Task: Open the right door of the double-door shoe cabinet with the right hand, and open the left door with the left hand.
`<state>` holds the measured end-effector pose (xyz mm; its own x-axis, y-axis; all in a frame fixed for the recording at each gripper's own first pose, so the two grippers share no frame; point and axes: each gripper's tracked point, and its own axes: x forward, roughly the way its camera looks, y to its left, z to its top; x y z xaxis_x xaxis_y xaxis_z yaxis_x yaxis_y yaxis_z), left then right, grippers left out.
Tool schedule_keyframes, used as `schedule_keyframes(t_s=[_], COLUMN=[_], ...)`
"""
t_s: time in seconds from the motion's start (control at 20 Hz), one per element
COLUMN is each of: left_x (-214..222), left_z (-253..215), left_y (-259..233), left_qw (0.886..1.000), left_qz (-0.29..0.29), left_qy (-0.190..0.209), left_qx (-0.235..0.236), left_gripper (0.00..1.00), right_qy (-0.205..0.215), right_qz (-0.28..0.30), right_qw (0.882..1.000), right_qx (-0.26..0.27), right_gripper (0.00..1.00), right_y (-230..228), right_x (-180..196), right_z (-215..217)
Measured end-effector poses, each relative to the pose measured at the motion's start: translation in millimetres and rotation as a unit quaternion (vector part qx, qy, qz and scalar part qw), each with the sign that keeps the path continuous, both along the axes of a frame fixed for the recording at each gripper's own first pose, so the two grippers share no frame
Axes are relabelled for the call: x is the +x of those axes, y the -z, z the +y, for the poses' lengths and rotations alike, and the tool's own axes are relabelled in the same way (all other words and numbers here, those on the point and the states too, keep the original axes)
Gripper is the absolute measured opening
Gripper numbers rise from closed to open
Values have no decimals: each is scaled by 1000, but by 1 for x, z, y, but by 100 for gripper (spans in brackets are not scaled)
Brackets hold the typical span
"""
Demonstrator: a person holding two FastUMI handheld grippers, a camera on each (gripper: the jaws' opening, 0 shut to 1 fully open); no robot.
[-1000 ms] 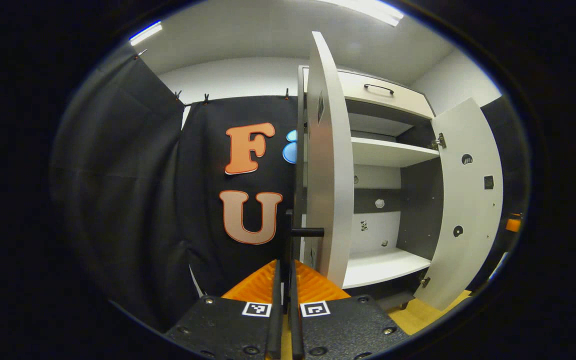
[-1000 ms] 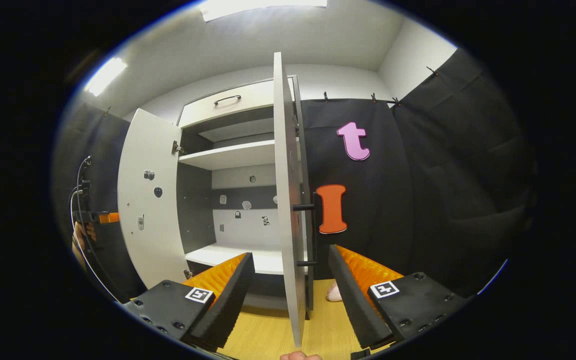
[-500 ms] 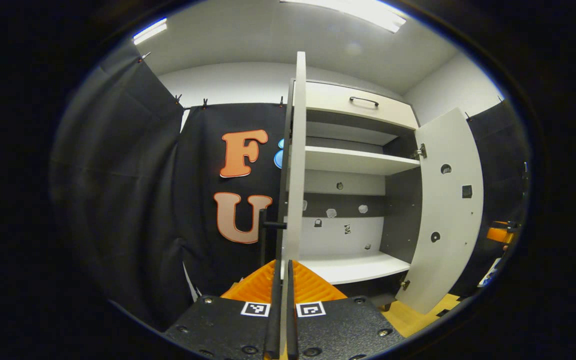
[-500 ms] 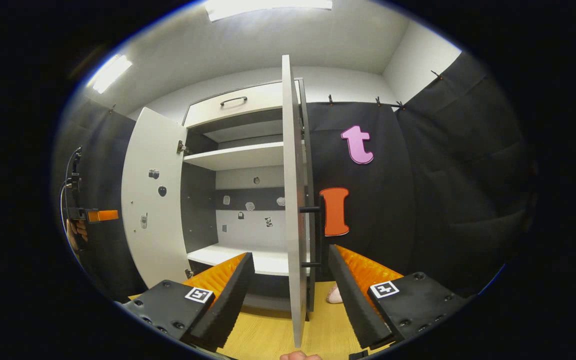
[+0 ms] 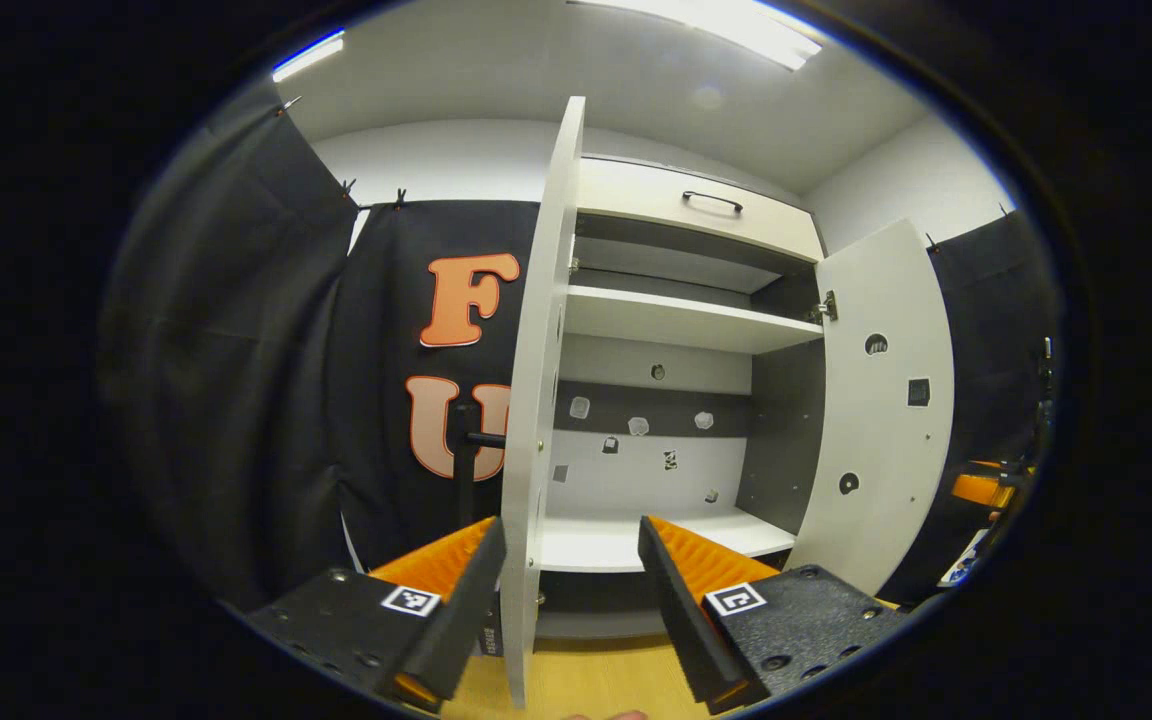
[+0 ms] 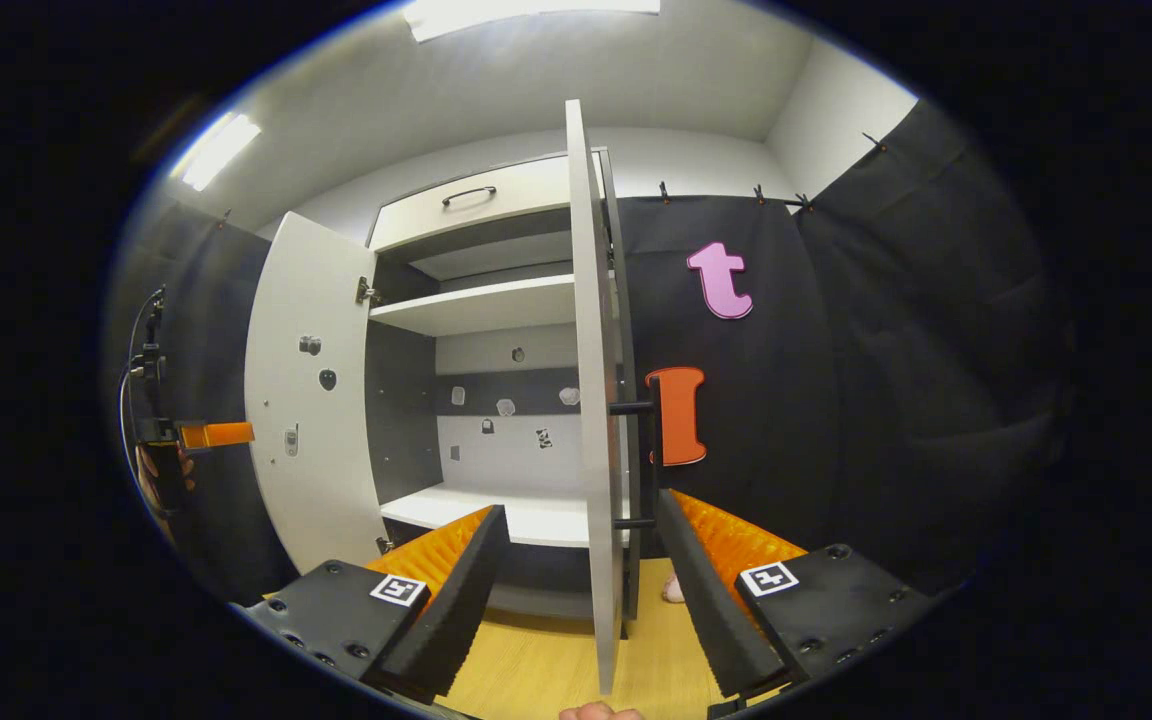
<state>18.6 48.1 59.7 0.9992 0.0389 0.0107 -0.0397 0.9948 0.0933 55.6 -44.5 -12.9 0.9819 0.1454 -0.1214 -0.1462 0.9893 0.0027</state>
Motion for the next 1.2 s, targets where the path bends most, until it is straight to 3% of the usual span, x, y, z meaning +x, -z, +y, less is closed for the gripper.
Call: schedule_keyframes(t_s=[0.1, 0.25, 0.4, 1.2], left_x=[2, 3, 6, 8], left_z=[4, 4, 3, 6], left_y=[-3, 1, 8, 1], left_qw=[1000, 1000, 999, 999], left_qz=[-6, -3, 3, -7], left_qy=[-3, -7, -7, -14], left_qx=[7, 22, 31, 31], left_gripper=[98, 92, 97, 94], right_qy=[7, 7, 1, -8], right_qz=[-4, -7, -10, -10], right_qw=[1000, 1000, 1000, 1000], right_qx=[-4, 0, 4, 0], right_gripper=[98, 98, 98, 98], right_y=[-3, -5, -7, -8], right_x=[1, 2, 2, 5], right_z=[-2, 1, 5, 14])
